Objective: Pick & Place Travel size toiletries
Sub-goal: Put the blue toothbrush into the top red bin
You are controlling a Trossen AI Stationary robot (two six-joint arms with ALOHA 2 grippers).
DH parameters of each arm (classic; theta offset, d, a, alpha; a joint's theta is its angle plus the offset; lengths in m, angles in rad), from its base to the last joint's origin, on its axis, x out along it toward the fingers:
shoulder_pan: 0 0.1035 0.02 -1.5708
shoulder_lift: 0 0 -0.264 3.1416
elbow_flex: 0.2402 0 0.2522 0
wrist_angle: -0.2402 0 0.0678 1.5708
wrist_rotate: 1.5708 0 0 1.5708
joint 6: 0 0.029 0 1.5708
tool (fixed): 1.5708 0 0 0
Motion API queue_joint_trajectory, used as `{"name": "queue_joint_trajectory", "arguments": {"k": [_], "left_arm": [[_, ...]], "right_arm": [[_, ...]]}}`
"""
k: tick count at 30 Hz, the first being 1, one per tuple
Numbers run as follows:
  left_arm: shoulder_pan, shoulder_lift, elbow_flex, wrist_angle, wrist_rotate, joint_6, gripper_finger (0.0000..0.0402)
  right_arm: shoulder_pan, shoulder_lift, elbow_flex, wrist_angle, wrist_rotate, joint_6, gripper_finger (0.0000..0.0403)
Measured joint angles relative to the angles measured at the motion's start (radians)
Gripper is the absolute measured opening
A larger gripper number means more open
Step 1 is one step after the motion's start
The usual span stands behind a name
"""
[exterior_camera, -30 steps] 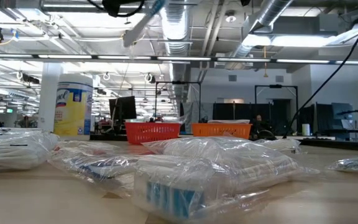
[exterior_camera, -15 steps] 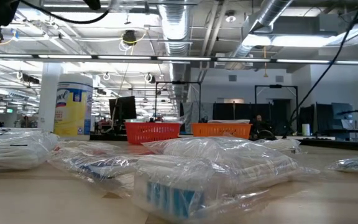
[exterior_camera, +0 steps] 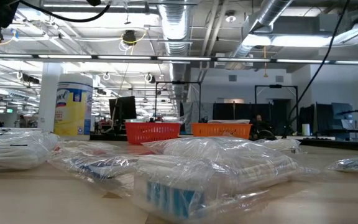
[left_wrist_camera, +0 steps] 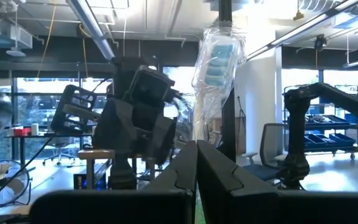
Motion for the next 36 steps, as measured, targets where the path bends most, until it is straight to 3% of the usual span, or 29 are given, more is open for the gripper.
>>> {"name": "queue_joint_trajectory", "arguments": {"k": [4, 11, 15, 20, 36], "left_arm": [[0.0, 0.0, 0.0, 0.0, -0.003, 0.011, 0.0], [0.0, 0.0, 0.0, -0.001, -0.008, 0.019, 0.0], [0.0, 0.0, 0.0, -0.003, -0.009, 0.021, 0.0], [0.0, 0.0, 0.0, -0.008, -0.019, 0.027, 0.0], [0.0, 0.0, 0.0, -0.019, -0.025, 0.046, 0.0]], "right_arm": [[0.005, 0.044, 0.039, -0.001, 0.029, 0.016, 0.0136], [0.006, 0.137, 0.107, -0.002, 0.03, 0.032, 0.0261], [0.006, 0.183, 0.138, -0.015, 0.031, 0.034, 0.0301], [0.013, 0.22, 0.172, -0.001, 0.028, 0.06, 0.0317], [0.006, 0.267, 0.205, 0.007, 0.021, 0.153, 0.0318]]}}
